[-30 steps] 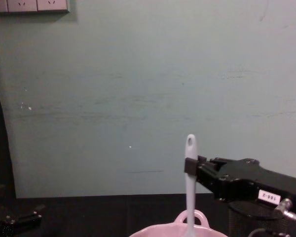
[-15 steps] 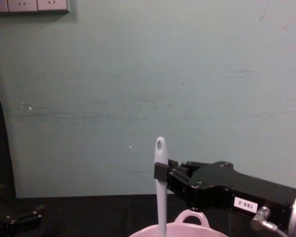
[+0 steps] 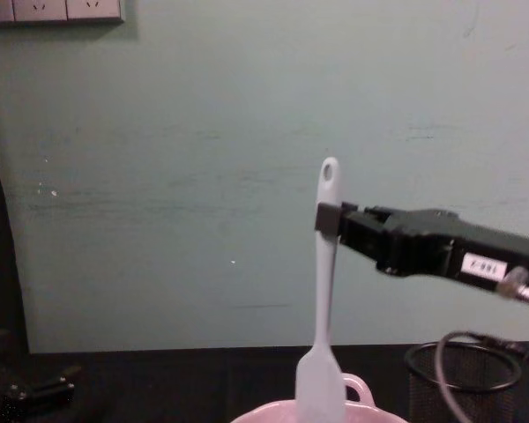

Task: Use the one hand to pick up the spoon and stir the clear water in the bowl.

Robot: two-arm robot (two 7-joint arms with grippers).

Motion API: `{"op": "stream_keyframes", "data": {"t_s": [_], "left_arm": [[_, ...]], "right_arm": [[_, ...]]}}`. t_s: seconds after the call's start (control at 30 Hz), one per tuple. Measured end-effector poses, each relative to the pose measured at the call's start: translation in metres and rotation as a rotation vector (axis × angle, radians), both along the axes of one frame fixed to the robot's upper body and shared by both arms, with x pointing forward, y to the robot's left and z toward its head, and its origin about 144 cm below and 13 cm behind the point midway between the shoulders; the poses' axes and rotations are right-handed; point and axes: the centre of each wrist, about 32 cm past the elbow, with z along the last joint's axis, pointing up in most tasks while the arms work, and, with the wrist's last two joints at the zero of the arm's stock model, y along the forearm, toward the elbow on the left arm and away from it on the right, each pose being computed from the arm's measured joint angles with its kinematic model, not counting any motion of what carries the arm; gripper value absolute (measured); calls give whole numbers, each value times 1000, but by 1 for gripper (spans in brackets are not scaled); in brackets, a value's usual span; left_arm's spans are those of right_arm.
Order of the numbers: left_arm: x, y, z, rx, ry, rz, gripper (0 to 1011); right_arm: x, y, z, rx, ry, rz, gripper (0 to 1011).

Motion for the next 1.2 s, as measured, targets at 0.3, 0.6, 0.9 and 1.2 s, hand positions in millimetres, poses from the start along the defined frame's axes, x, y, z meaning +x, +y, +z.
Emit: {"op": "stream_keyframes", "data": {"t_s": [0.3,0.6,0.9,1.2], "left_arm": [[0,0,0,0,0,0,1005],[0,0,0,0,0,0,1005],[0,0,0,0,0,0,1005],[0,0,0,0,0,0,1005]], "right_arm": [[8,-26,32,-37,13,-11,117],[11,-55,57,-51,-11,-56,117],[13,-88,65,-50,3,-131,117],[25,-102,36,-30,79,-152,117]]}}
